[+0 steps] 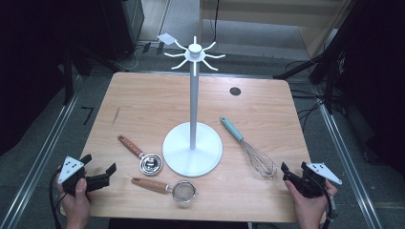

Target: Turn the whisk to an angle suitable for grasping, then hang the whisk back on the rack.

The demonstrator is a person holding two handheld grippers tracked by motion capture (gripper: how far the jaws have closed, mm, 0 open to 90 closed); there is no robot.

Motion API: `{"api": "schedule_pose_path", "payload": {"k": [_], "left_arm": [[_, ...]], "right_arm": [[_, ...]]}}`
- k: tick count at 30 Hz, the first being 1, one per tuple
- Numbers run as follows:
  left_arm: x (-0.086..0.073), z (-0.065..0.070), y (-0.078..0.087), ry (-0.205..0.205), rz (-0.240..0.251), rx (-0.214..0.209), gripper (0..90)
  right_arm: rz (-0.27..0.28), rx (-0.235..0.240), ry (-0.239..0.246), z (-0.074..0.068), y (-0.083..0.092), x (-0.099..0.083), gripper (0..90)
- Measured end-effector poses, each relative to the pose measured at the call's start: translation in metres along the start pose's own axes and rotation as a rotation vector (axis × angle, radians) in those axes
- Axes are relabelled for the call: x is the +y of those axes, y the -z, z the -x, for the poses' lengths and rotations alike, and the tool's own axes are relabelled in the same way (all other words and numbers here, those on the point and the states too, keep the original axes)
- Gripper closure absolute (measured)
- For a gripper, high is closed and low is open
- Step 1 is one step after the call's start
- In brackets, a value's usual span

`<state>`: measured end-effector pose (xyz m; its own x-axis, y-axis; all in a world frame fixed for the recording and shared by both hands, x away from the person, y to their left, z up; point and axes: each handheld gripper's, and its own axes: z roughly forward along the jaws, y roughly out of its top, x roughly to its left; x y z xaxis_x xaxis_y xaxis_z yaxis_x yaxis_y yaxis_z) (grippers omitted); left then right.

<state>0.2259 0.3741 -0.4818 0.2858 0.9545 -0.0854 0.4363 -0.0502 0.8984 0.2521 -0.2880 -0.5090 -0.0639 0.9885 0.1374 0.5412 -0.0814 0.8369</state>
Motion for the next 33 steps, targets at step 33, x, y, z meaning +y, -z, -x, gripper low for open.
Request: {"api": "schedule_pose_path", "payload": {"k": [33], "left_arm": [[0.0, 0.0, 0.0, 0.001, -0.001, -0.018, 0.0]], "right_arm": [[-0.15, 0.128, 0.344, -0.032, 0.018, 0.072, 60.8]]}}
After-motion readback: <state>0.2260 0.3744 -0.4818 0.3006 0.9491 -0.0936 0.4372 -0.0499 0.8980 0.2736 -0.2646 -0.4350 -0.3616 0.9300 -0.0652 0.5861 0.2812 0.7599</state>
